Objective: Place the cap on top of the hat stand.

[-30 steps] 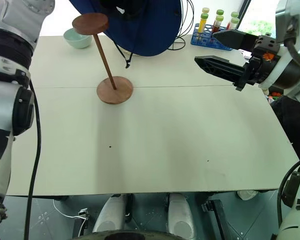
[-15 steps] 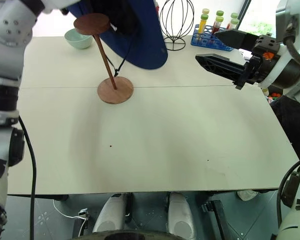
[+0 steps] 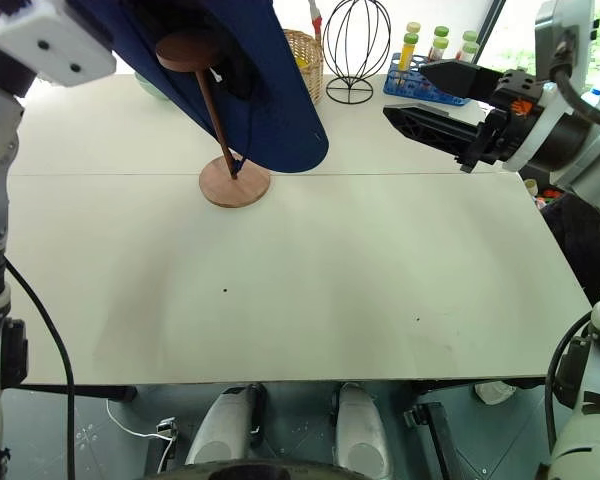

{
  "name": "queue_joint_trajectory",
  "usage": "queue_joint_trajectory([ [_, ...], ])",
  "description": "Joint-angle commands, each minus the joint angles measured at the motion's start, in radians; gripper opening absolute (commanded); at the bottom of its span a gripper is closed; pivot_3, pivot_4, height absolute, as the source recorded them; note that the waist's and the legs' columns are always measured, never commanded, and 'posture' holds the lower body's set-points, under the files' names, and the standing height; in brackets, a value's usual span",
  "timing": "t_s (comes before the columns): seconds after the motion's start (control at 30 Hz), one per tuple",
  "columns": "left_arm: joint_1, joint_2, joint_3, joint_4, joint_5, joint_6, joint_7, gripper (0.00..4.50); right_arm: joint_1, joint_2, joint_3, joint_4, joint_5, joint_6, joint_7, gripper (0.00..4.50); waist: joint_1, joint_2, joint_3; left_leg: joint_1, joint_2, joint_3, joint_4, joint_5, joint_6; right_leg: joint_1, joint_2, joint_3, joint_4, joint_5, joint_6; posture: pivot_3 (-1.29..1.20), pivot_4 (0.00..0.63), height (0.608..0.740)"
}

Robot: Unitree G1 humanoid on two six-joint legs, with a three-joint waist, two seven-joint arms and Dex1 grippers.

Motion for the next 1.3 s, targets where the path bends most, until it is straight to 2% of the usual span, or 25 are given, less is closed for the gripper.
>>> queue_joint_trajectory([
  [0.03, 0.075, 0.01, 0.066, -0.08, 0.037, -0.049, 0.066, 0.06, -0.031, -0.004, -0.019, -0.009, -0.002, -0.014, -0.006, 4.5, 0.0, 0.0, 0.0, 0.0, 0.0, 0.0, 0.0, 0.0, 0.0, 0.0, 0.0, 0.0, 0.0, 0.0, 0.0, 0.0, 0.15, 0.74],
  [0.23, 0.316, 0.016, 0.167, -0.184, 0.102, -0.167, 0.155, 0.06, -0.028, -0.001, -0.014, -0.009, -0.012, -0.01, -0.012, 4.5, -0.003, 0.001, 0.0, 0.0, 0.0, 0.0, 0.0, 0.0, 0.0, 0.0, 0.0, 0.0, 0.0, 0.0, 0.0, 0.0, 0.15, 0.74],
  [0.43, 0.518, -0.05, 0.22, -0.199, 0.161, -0.168, 0.222, 0.06, -0.037, 0.009, -0.001, 0.001, -0.017, -0.005, -0.019, 4.5, 0.001, 0.002, -0.001, 0.0, 0.0, 0.0, 0.0, -0.001, 0.001, 0.0, 0.0, 0.0, -0.001, 0.0, -0.002, 0.0, 0.15, 0.74],
  [0.67, 0.645, -0.134, 0.211, -0.188, 0.192, -0.134, 0.257, 0.06, -0.049, 0.015, 0.027, 0.017, -0.035, -0.005, -0.02, 4.5, 0.0, 0.002, -0.001, 0.0, 0.0, 0.001, 0.0, -0.001, 0.001, 0.0, 0.0, 0.0, -0.002, -0.001, -0.005, 0.0, 0.15, 0.74],
  [0.87, 0.709, -0.167, 0.191, -0.209, 0.195, -0.129, 0.244, 0.06, -0.025, 0.017, 0.039, 0.008, -0.056, -0.013, -0.012, 4.5, 0.0, 0.002, -0.001, 0.0, 0.0, 0.001, 0.0, -0.001, 0.001, 0.0, 0.0, 0.0, -0.002, -0.001, -0.005, 0.0, 0.15, 0.74],
  [0.9, 0.714, -0.17, 0.191, -0.211, 0.19, -0.13, 0.241, 0.6, -0.024, 0.02, 0.04, 0.01, -0.059, -0.012, -0.013, 4.5, 0.0, 0.002, -0.001, 0.0, 0.001, 0.001, 0.0, -0.001, 0.001, 0.0, 0.0, 0.0, -0.002, -0.001, -0.005, 0.0, 0.15, 0.74],
  [0.93, 0.716, -0.173, 0.193, -0.213, 0.183, -0.13, 0.238, 0.91, -0.024, 0.024, 0.042, 0.013, -0.061, -0.011, -0.014, 4.5, 0.001, 0.002, -0.001, 0.0, 0.001, 0.001, 0.0, -0.001, 0.001, 0.0, -0.001, 0.0, -0.002, -0.001, -0.005, 0.0, 0.15, 0.74],
  [1.17, 0.748, -0.209, 0.194, -0.282, 0.107, -0.09, 0.164, 4.49, -0.028, 0.044, 0.056, 0.029, -0.08, -0.013, -0.007, 4.5, 0.001, 0.002, -0.001, 0.0, 0.001, 0.001, 0.0, -0.001, 0.001, 0.0, -0.001, 0.0, -0.002, -0.001, -0.005, 0.0, 0.15, 0.74],
  [1.3, 0.796, -0.226, 0.223, -0.347, -0.016, -0.044, 0.075, 4.49, -0.019, 0.045, 0.066, 0.037, -0.092, -0.022, 0.015, 4.5, 0.0, 0.003, -0.001, 0.0, 0.001, 0.001, 0.0, -0.001, 0.001, 0.0, -0.001, 0.0, -0.002, -0.001, -0.005, 0.0, 0.15, 0.74],
])
